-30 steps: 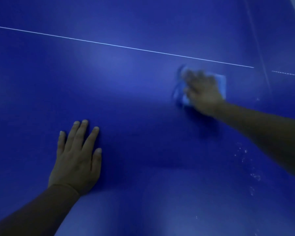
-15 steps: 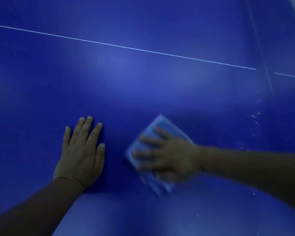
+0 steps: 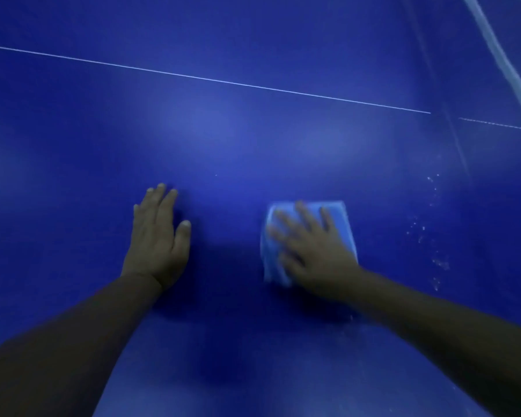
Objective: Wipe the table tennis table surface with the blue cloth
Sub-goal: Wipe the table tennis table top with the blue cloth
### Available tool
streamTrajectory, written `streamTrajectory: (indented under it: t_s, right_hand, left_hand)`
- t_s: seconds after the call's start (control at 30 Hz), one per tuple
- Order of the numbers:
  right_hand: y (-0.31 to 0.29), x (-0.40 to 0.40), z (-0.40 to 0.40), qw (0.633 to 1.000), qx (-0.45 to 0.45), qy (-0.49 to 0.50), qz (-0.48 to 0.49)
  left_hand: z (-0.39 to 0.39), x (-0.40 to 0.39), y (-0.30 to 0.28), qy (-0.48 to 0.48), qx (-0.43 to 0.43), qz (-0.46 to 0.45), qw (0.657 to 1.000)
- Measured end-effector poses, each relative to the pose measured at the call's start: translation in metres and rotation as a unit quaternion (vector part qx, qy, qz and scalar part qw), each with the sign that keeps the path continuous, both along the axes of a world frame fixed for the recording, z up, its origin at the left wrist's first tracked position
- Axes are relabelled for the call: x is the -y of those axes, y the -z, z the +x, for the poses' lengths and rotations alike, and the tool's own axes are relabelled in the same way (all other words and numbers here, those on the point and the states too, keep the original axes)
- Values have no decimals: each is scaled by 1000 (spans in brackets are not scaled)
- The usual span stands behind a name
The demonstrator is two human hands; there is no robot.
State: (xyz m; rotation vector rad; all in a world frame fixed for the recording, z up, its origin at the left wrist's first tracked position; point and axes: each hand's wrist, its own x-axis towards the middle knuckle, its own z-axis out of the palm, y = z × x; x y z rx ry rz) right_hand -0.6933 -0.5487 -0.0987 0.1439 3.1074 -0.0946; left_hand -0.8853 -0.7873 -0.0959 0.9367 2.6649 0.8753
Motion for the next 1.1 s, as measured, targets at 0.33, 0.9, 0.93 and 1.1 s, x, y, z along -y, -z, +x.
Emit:
streamTrajectory:
  t_s: [0.33,0.9,0.93,1.1]
  right_hand:
    - [-13,-53,-155,984,33,170,-40]
    - [-13,-24,32,978,32,207,-6]
    - [-11,-10,43,968,24,250,-14]
    - [-2,136,176,998,53,25,10]
  left_hand:
    - [119,223,7,-32,-76,-149,985]
    - [129,231,7,-32,-102,-164,981]
    - [129,232,7,-33,-98,-168,980]
    - [130,234,5,-28,-74,-181,980]
